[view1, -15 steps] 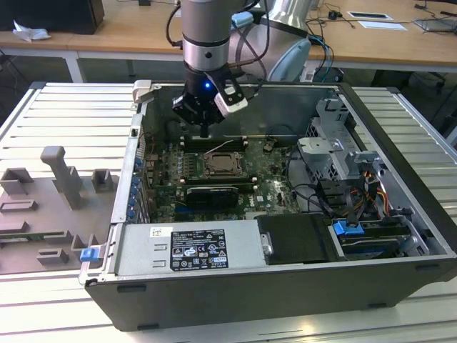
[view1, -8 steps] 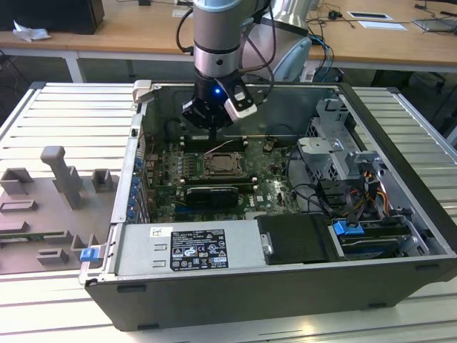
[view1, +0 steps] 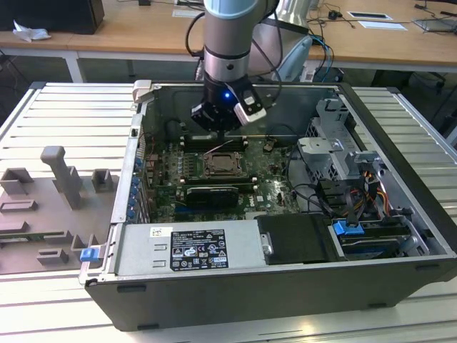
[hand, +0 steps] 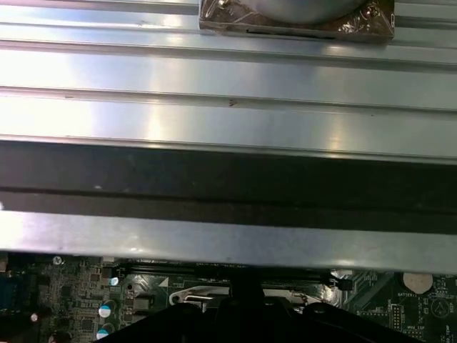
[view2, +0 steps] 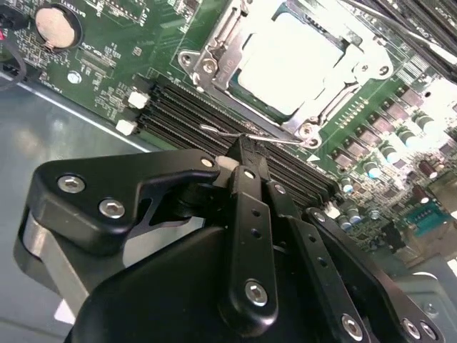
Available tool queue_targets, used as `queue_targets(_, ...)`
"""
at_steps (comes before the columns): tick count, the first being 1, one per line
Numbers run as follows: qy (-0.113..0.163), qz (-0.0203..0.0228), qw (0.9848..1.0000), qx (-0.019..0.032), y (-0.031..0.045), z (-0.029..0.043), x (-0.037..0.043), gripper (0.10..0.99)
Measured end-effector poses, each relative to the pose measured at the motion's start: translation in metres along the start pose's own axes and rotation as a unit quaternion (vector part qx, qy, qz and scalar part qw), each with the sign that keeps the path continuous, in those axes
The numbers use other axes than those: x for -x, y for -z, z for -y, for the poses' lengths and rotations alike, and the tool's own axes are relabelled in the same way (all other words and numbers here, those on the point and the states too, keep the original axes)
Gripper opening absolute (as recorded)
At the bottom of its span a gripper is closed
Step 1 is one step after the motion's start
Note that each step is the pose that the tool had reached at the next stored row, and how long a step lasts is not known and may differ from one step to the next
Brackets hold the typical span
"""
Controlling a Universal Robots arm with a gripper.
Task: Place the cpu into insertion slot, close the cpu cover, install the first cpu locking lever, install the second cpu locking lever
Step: 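Install the first cpu locking lever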
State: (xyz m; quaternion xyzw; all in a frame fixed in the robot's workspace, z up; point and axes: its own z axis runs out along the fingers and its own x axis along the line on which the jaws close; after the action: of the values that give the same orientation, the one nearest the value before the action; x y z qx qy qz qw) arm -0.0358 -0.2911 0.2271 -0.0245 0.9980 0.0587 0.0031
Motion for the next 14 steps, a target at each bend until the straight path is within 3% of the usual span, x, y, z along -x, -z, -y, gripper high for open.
queue_targets(14,-0.005,0.0005,1.0000,0.0000,-0.0155,0.0022,0.0170,0.106)
